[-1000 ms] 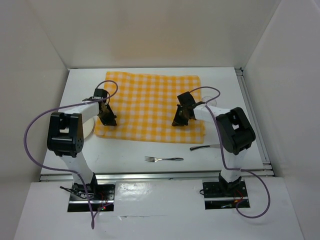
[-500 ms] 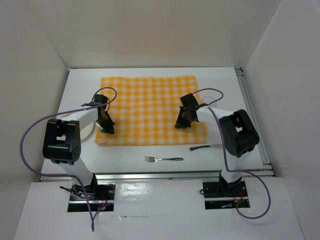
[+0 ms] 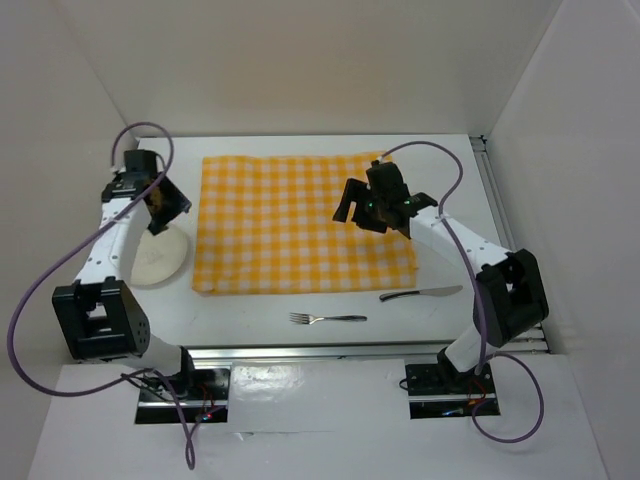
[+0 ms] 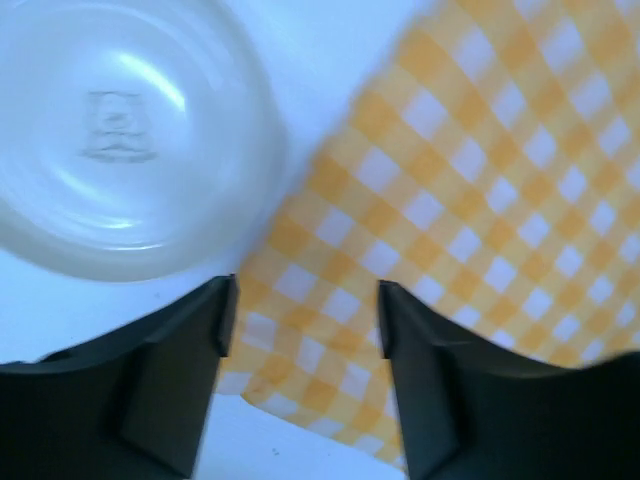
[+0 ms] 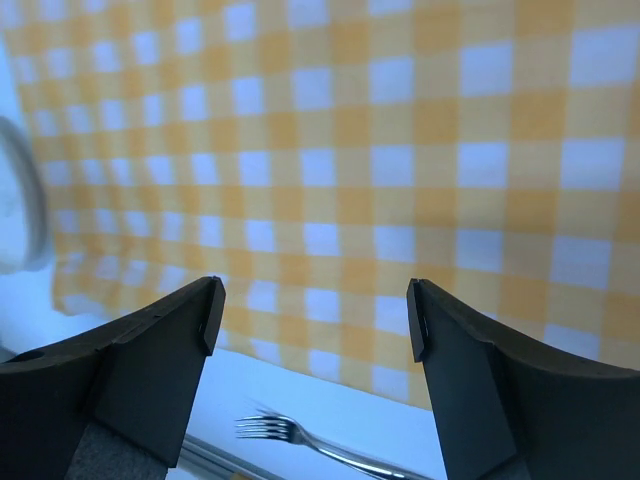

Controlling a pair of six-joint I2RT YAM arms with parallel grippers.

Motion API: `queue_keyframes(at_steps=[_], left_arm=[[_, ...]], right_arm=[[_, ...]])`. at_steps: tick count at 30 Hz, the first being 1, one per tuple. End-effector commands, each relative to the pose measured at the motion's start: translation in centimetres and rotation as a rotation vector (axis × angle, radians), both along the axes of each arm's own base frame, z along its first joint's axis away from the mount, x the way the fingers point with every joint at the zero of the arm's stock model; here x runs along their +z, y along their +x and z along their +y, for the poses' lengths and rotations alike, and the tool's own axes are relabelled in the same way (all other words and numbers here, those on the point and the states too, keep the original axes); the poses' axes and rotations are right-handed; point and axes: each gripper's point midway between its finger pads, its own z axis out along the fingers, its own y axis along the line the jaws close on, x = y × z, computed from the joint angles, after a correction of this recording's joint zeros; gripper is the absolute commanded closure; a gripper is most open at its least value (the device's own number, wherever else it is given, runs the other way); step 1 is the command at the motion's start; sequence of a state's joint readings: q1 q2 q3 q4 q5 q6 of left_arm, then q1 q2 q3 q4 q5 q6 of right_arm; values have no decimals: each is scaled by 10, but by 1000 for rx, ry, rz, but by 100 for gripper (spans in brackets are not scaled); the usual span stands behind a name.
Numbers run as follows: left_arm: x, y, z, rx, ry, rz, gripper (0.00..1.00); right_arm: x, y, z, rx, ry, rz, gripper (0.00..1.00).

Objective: Set the dinner table for one person

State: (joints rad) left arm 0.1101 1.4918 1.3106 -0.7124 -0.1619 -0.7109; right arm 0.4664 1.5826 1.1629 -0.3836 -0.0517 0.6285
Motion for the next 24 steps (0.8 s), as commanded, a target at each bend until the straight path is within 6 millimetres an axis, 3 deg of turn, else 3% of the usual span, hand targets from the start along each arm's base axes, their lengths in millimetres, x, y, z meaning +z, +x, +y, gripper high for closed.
queue_keyframes(at_steps=[1, 3, 4, 7, 8, 11, 15, 20, 24], left_arm=[[-25, -52, 62, 247, -1, 146, 21], [-38, -74, 78, 345, -27, 175, 2], [-40, -84, 95, 406, -32, 170, 0], [-64, -105, 106, 501, -88, 218, 0], [-68, -111, 115, 542, -103, 216, 4], [-85, -123, 120, 605, -138, 227, 9], [-89, -120, 127, 626, -119, 175, 17], [-116, -130, 126, 697, -147, 231, 18], [-125, -128, 126, 720, -145, 175, 22]], right_arm=[[40, 6, 17, 84, 43, -108, 14], [42, -1, 23, 112, 59, -103, 14], [42, -4, 21, 112, 60, -105, 14], [37, -12, 24, 146, 77, -95, 13], [41, -13, 24, 146, 81, -104, 13], [43, -18, 22, 159, 81, -106, 13], [39, -19, 21, 166, 71, -102, 13], [31, -21, 22, 174, 67, -74, 12], [31, -22, 24, 174, 78, -67, 12]])
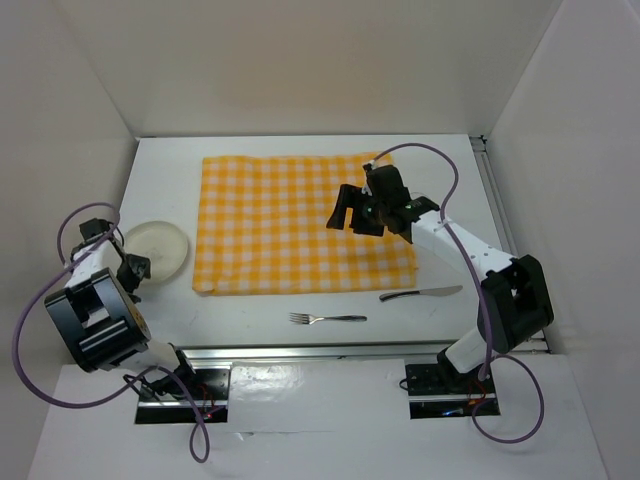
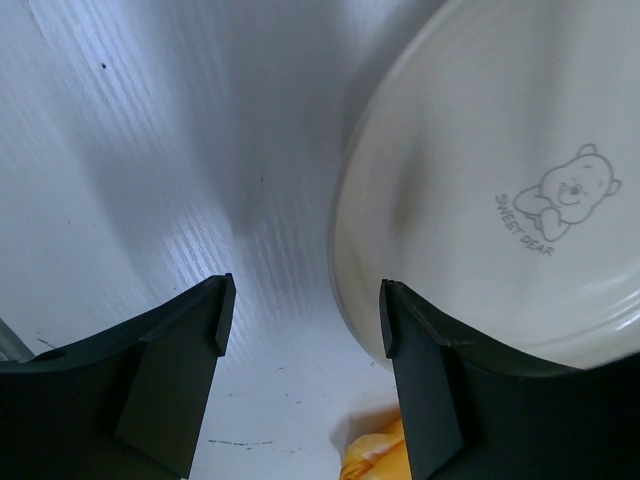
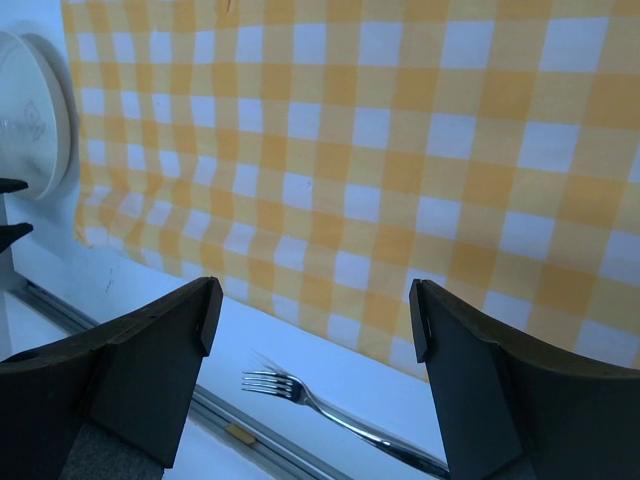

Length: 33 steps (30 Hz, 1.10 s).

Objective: Set the dinner table for one person

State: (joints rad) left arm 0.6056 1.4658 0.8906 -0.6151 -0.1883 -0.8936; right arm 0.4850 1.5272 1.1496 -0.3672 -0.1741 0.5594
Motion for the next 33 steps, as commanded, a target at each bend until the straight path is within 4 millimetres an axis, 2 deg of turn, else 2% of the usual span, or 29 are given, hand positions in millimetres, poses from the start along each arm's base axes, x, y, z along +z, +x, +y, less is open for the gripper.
queue_keyframes(at_steps=[1, 3, 7, 11, 12, 14, 15, 17, 21, 22, 24, 25, 28, 31, 32, 33], left_arm=[[-2, 10, 10, 64, 40, -70, 24], [-11, 6, 5, 70, 25, -69, 29], [-22, 10, 5, 95, 9, -78, 35], [-25, 15, 3, 97, -5, -100, 56], [-25, 15, 3, 97, -5, -100, 71], [-25, 16, 2, 93, -13, -106, 87], [-23, 17, 2, 93, -14, -104, 100], [-22, 16, -1, 90, -24, -105, 100], [4, 15, -6, 80, -10, -167, 100], [25, 19, -5, 72, 22, -235, 100], [50, 29, -17, -1, 43, -311, 100], [75, 37, -25, -49, 63, -396, 100], [116, 53, -53, -178, 72, -493, 100], [141, 70, -79, -287, 53, -542, 100], [143, 75, -85, -310, 48, -546, 100], [144, 83, -100, -363, 33, -562, 100]], right_arm=[[12, -3, 6, 28, 27, -29, 12], [15, -2, 7, 28, 32, -37, 12], [10, -3, 6, 28, 22, -18, 12], [12, -5, 5, 28, 22, -18, 12], [12, -5, 5, 28, 22, -18, 12], [10, -6, 4, 28, 18, -10, 12], [10, -6, 4, 28, 18, -10, 12], [10, -6, 4, 28, 18, -10, 12], [15, -4, 5, 28, 23, -21, 12], [15, -4, 5, 28, 23, -21, 12], [20, -5, 5, 22, 33, -26, 12], [19, -3, 4, 14, 27, -29, 12], [24, -5, -2, -5, 14, -38, 12], [20, -9, -6, -13, -2, -26, 12], [23, -8, -8, -22, -4, -37, 12], [21, -9, -10, -29, -16, -30, 12]])
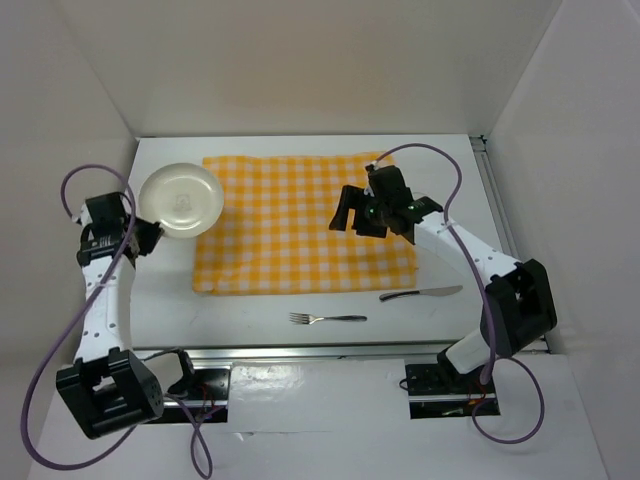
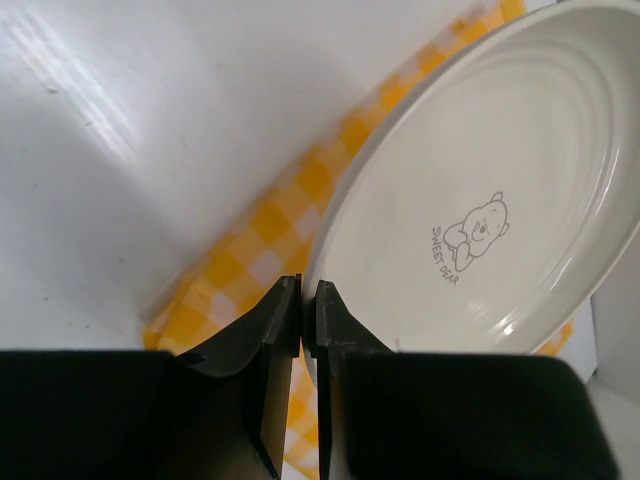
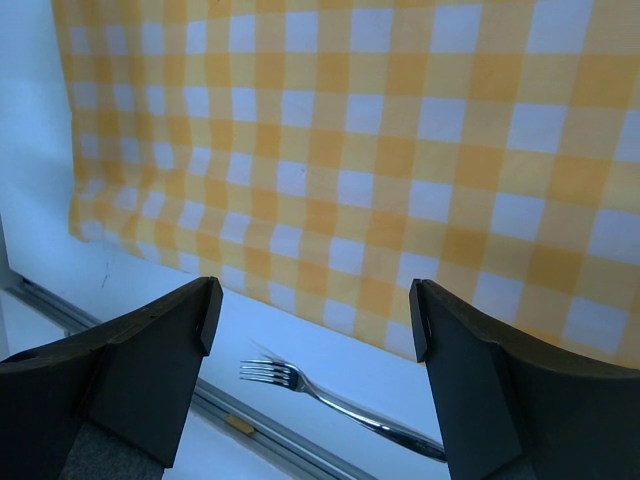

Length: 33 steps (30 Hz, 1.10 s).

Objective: Set the dinner table for one person

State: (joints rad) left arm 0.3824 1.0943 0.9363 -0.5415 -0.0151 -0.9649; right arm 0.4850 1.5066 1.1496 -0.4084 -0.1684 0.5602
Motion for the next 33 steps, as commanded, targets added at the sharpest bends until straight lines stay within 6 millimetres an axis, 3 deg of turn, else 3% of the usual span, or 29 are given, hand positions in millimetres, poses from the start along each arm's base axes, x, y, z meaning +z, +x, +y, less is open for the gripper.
queue_keyframes(at_steps=[1, 2, 3, 4, 5, 6, 7, 11, 12, 14, 15, 17, 18, 24, 29, 33], left_arm=[[21, 24, -36, -198, 14, -67, 100], [29, 37, -45, -251, 29, -109, 100], [29, 44, -69, -337, 22, -105, 100], [15, 57, -82, -396, 6, -64, 100], [26, 70, -95, -450, 8, -73, 100], [22, 76, -111, -509, 5, -52, 100], [19, 81, -139, -594, 8, -38, 100], [13, 113, -197, -733, 25, -36, 100], [-6, 119, -207, -754, 14, 8, 100], [-5, 133, -232, -809, 5, 0, 100], [-25, 136, -248, -841, -3, 44, 100], [-29, 147, -262, -867, 13, 52, 100], [-48, 146, -273, -887, 13, 101, 100], [-76, 155, -281, -868, 52, 156, 100], [-96, 148, -273, -849, 42, 190, 100], [-118, 143, -275, -855, 23, 240, 100]], right_arm=[[23, -2, -7, -32, -5, -58, 12], [21, -3, -9, -38, -17, -50, 12], [22, -5, -11, -38, -18, -48, 12], [26, 0, -15, -56, -20, -58, 12], [27, 0, -21, -73, -27, -60, 12], [25, -2, -22, -73, -34, -48, 12], [33, -1, -29, -101, -27, -62, 12], [42, -4, -55, -171, -40, -57, 12], [45, -4, -63, -193, -41, -55, 12], [44, -10, -83, -251, -64, -39, 12], [43, -14, -91, -269, -82, -25, 12], [47, -17, -114, -376, -98, -25, 12], [48, -25, -125, -415, -109, -26, 12], [62, -30, -177, -555, -133, -74, 12], [49, -35, -196, -601, -168, -12, 12], [43, -26, -210, -684, -159, -2, 6]])
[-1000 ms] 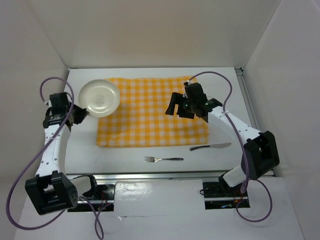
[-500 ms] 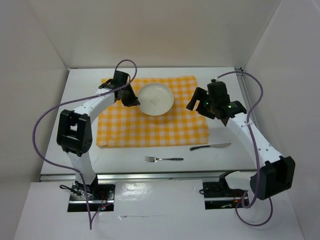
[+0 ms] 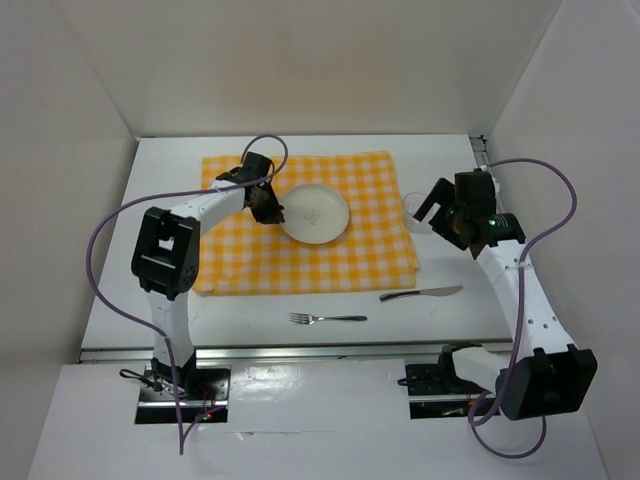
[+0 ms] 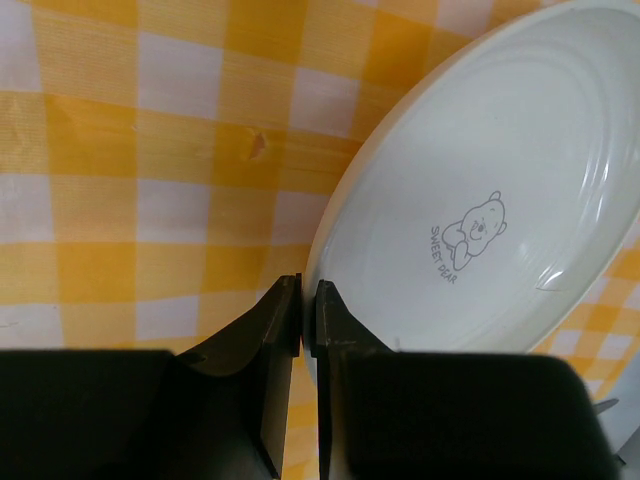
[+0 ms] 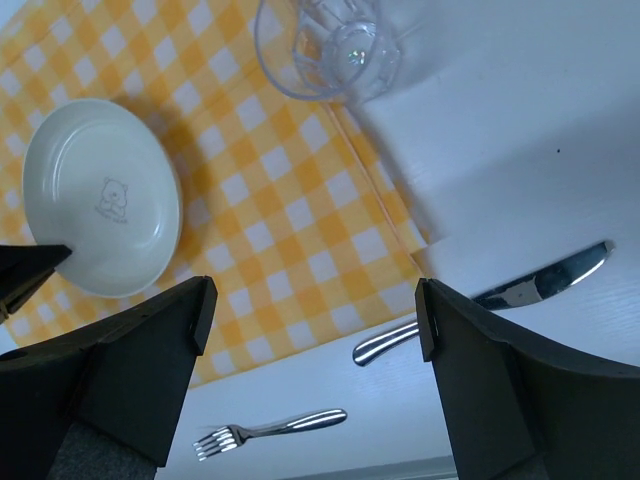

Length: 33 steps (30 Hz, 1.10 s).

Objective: Set the dinner table for one person

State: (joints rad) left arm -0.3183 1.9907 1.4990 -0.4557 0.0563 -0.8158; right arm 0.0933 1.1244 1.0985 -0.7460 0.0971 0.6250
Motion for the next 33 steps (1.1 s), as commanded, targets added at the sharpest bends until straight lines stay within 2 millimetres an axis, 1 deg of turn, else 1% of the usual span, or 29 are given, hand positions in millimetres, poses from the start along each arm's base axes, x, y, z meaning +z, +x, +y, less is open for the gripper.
queue_keyframes(at_steps=[1, 2, 3, 4, 5, 6, 7, 8, 9, 10, 11, 12, 13, 14, 15, 16, 17, 18, 19, 20, 22, 23, 24, 25, 27, 29, 30, 32, 33], left_arm=[[-16, 8, 3, 17, 17, 14, 98], [-17, 6, -1, 10, 34, 26, 82], [-12, 8, 2, 21, 53, 25, 74], [-17, 3, -1, 10, 60, 43, 68], [-15, 7, 0, 16, 67, 32, 60], [-16, 5, 0, 16, 70, 40, 47], [-16, 5, 0, 16, 70, 40, 44], [-16, 5, 0, 16, 70, 40, 35], [-13, 3, 1, 16, 71, 43, 31], [-14, 1, 4, 21, 84, 50, 13], [-15, 0, 6, 25, 94, 56, 5], [-10, 0, 6, 25, 91, 46, 0], [-10, 0, 6, 25, 91, 46, 0], [-4, 1, 5, 26, 86, 33, 0], [3, 2, 5, 17, 88, 22, 0], [7, -1, 6, 17, 88, 24, 0], [23, 3, 5, 18, 76, -12, 0], [29, 1, 8, 25, 85, -16, 0], [35, -3, 11, 29, 94, -14, 0], [55, -2, 13, 29, 93, -57, 0], [76, -5, 14, 24, 84, -97, 0], [94, -10, 16, 26, 71, -132, 0], [94, -10, 17, 16, 78, -135, 0], [110, -15, 18, 18, 66, -168, 0], [121, -23, 24, 8, 80, -186, 1], [141, -31, 26, 10, 69, -218, 2], [146, -35, 30, 9, 80, -225, 2], [165, -42, 32, 12, 66, -264, 4], [171, -43, 33, 13, 61, -278, 5]], right_arm=[[-17, 6, -17, -78, -13, 45, 6], [-20, 10, -18, -80, -5, 49, 6], [-20, 16, -19, -84, 5, 44, 6], [-21, 23, -19, -84, 6, 35, 6], [-27, 31, -21, -79, 4, 51, 6], [-33, 34, -21, -79, 4, 65, 6], [-30, 41, -26, -85, -3, 61, 6], [-37, 52, -30, -97, -3, 67, 6], [-41, 55, -30, -97, -4, 79, 6], [-39, 62, -31, -90, -9, 66, 8], [-41, 69, -31, -90, -9, 57, 11], [-49, 73, -31, -90, -10, 69, 13], [-51, 77, -32, -97, -16, 66, 14], [-50, 81, -37, -109, -15, 59, 14], [-56, 86, -42, -120, -15, 69, 16], [-60, 90, -40, -113, -9, 71, 18], [-60, 93, -45, -116, -16, 72, 18], [-60, 100, -46, -114, -2, 52, 18], [-68, 103, -45, -108, 4, 69, 18], [-69, 106, -47, -111, 12, 71, 18], [-79, 113, -50, -114, 20, 77, 19], [-81, 118, -48, -104, 30, 66, 19], [-84, 118, -45, -94, 41, 75, 21], [-90, 120, -45, -94, 41, 84, 21], [-98, 123, -46, -94, 41, 95, 26], [-104, 126, -46, -95, 41, 107, 32], [-108, 125, -46, -95, 42, 118, 47], [-103, 129, -50, -109, 26, 104, 66], [-95, 131, -57, -137, -5, 91, 75]])
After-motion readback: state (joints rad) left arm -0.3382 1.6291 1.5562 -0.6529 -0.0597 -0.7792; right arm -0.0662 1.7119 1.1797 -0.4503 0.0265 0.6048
